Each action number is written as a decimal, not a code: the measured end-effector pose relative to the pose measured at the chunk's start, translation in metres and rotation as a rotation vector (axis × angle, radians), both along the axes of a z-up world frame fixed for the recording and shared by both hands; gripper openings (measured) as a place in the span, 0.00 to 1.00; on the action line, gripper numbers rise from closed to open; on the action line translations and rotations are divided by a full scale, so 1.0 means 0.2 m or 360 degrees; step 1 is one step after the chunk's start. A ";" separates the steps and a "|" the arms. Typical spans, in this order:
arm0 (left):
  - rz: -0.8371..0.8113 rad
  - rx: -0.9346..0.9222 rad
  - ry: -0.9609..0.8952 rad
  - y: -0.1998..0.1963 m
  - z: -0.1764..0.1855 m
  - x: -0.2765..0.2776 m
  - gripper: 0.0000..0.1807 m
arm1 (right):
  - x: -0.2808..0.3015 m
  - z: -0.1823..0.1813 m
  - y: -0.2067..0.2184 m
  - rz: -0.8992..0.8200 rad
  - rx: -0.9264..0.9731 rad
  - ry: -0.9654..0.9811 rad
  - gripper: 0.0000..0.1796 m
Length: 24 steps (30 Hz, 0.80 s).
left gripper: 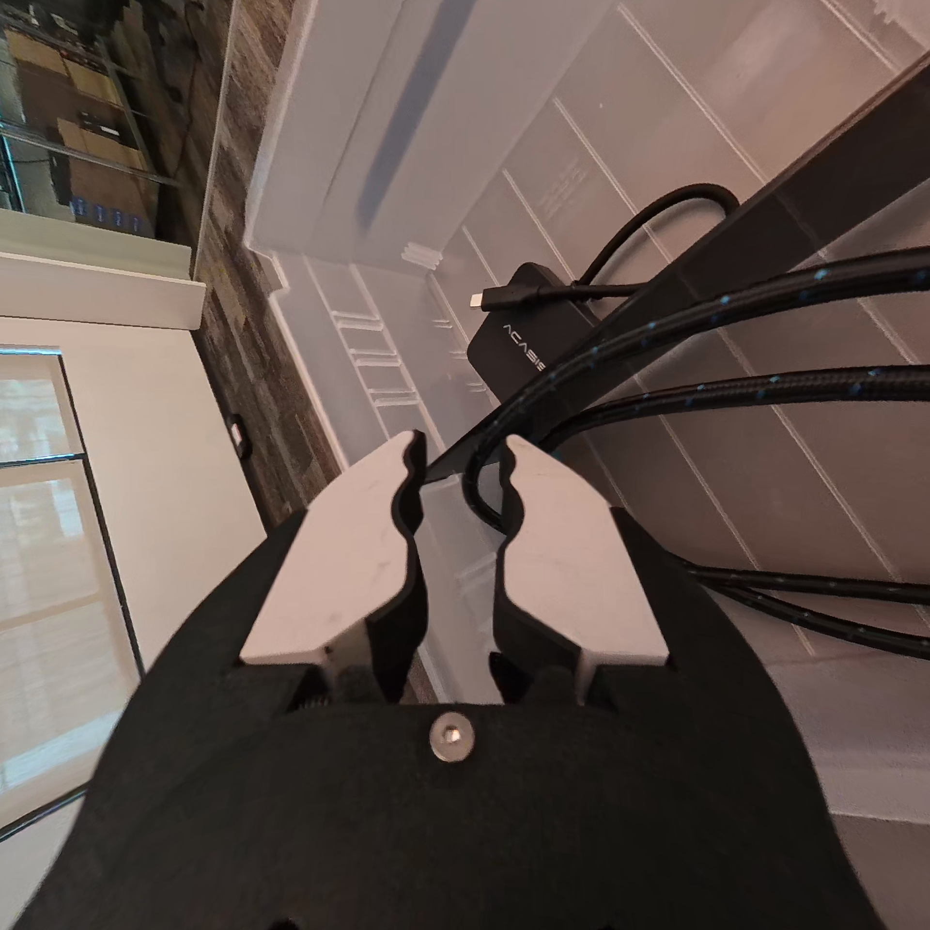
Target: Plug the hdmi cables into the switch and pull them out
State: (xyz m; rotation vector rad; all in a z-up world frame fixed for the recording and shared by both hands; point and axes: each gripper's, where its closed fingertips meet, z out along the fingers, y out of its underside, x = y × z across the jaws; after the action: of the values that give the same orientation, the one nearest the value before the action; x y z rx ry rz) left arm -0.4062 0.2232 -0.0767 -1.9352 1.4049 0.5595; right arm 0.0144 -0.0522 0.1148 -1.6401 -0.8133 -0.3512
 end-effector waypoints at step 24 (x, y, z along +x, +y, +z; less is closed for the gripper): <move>-0.0419 0.1141 -0.0462 -0.64 1.18 0.42 0.04 | -0.34 -0.09 0.04 0.0437 -0.0121 0.0115 0.16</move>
State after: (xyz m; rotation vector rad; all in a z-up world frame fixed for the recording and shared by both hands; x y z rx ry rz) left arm -0.3228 0.0953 0.1590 -1.1835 1.0529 0.5337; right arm -0.0543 -0.0447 0.0965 -1.5763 -0.9923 -0.0677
